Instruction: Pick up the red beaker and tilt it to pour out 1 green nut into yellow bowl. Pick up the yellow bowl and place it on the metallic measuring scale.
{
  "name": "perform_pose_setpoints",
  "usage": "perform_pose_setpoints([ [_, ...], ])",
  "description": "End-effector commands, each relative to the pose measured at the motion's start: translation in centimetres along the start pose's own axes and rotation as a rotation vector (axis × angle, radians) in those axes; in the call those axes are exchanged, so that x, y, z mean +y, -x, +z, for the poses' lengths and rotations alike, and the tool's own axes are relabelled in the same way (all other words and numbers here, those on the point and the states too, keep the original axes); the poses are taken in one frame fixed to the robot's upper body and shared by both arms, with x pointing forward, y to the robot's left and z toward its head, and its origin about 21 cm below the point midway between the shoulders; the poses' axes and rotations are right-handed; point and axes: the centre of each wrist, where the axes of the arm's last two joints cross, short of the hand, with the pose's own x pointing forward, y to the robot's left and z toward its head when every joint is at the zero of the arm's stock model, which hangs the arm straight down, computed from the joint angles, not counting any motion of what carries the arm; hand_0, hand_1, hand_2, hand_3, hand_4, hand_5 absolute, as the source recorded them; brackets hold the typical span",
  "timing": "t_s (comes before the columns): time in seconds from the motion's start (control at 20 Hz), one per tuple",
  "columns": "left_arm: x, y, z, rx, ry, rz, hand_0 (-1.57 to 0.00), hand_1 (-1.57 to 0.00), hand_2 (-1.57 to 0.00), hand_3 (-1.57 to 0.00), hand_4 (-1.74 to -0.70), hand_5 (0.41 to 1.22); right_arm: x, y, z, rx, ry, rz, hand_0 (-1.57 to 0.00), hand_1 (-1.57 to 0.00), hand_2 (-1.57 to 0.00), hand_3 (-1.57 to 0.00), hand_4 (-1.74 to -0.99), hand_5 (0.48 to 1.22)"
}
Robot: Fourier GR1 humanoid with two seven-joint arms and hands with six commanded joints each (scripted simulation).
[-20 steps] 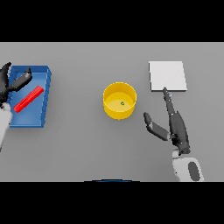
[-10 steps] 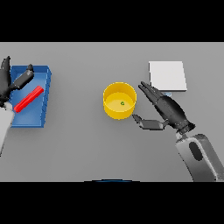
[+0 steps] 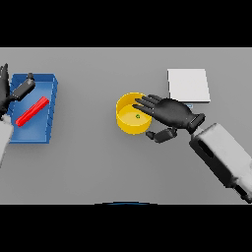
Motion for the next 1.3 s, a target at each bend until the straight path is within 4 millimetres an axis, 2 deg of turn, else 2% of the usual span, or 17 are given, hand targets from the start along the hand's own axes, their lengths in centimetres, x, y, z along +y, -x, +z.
perform_pose_setpoints([
  [0.0, 0.0, 0.1, 0.0, 0.001, 0.000, -0.002, 0.00, 0.00, 0.00, 0.00, -0.74, 0.704, 0.0, -0.2, -0.4, -0.007, -0.028, 0.023, 0.00, 0.00, 0.00, 0.00, -1.215, 0.711],
  [0.4, 0.0, 0.6, 0.4, -0.006, -0.003, -0.003, 0.00, 0.00, 0.00, 0.00, -0.74, 0.699, 0.1, -1.3, -4.6, -0.042, -0.191, 0.081, 0.00, 0.00, 0.00, 0.00, -1.245, 0.730],
  [0.65, 0.7, 0.8, 0.4, -0.005, -0.015, 0.003, 0.00, 0.00, 0.00, 0.00, -0.74, 0.697, 0.0, -1.5, -5.9, -0.032, -0.253, 0.131, 0.00, 0.00, 0.00, 0.00, -1.259, 0.734],
  [0.85, 0.3, 0.9, 0.2, 0.002, -0.002, 0.009, 0.00, 0.00, 0.00, 0.00, -0.75, 0.698, 0.3, -1.4, -6.7, -0.015, -0.300, 0.118, 0.00, 0.00, 0.00, 0.00, -1.270, 0.740],
  [1.1, 0.3, 1.0, 0.2, -0.001, -0.004, 0.011, 0.00, 0.00, 0.00, 0.00, -0.75, 0.700, 0.7, -1.2, -7.2, 0.039, -0.351, 0.076, 0.00, -0.01, -0.04, -0.10, -1.293, 0.776],
  [1.15, 0.3, 0.9, 0.0, 0.008, -0.006, 0.010, 0.00, 0.00, 0.00, 0.00, -0.75, 0.701, 0.7, -1.2, -7.1, 0.035, -0.354, 0.069, -0.03, -0.04, -0.07, -0.14, -1.302, 0.805],
  [1.2, 0.5, 1.2, 0.1, 0.008, -0.013, 0.000, 0.00, 0.00, 0.00, 0.00, -0.75, 0.701, 0.7, -1.4, -7.1, 0.046, -0.365, 0.072, -0.16, -0.14, -0.15, -0.18, -1.321, 0.839],
  [1.25, 0.4, 1.2, 0.2, 0.005, -0.016, 0.005, 0.00, 0.00, 0.00, 0.00, -0.75, 0.700, 0.9, -1.6, -7.3, 0.055, -0.363, 0.079, -0.44, -0.42, -0.38, -0.24, -1.351, 0.915],
])
